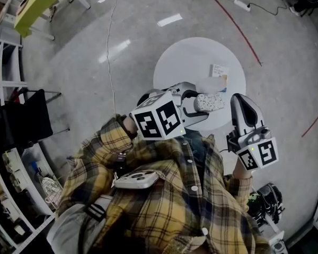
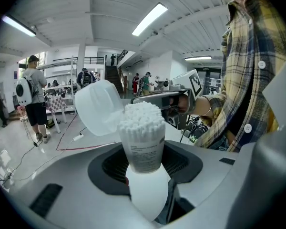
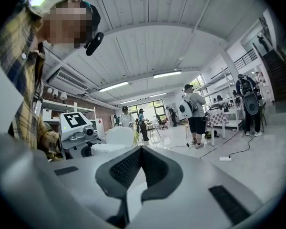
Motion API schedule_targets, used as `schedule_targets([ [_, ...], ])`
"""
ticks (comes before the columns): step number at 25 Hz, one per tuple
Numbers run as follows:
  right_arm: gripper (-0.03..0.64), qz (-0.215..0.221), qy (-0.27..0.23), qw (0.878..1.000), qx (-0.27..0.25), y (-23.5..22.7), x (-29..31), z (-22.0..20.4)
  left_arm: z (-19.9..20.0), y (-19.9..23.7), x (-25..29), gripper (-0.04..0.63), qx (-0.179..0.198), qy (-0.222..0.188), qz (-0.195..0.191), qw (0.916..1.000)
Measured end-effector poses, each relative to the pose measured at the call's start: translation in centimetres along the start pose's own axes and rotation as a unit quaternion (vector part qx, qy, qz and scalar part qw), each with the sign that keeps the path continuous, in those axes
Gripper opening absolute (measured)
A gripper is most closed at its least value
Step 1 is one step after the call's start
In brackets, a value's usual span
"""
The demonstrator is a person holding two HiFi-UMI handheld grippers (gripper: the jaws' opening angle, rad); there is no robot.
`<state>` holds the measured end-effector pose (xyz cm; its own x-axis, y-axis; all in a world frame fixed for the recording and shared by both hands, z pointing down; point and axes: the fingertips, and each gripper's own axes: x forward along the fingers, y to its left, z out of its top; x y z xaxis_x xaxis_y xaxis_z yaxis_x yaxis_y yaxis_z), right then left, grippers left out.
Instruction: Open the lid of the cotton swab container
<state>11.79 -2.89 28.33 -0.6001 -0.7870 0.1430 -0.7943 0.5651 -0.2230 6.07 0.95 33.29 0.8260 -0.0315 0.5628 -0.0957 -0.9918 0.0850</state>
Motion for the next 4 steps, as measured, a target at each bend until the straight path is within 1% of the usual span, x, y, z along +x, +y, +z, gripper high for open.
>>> schedule_targets([
  [4,0.015,-0.004,-0.002,1.000,0.001,-0.11,-0.04,-0.08,-0.03,0.01,0.16,0.212,0.004,0.001,-0.004,1.0000],
])
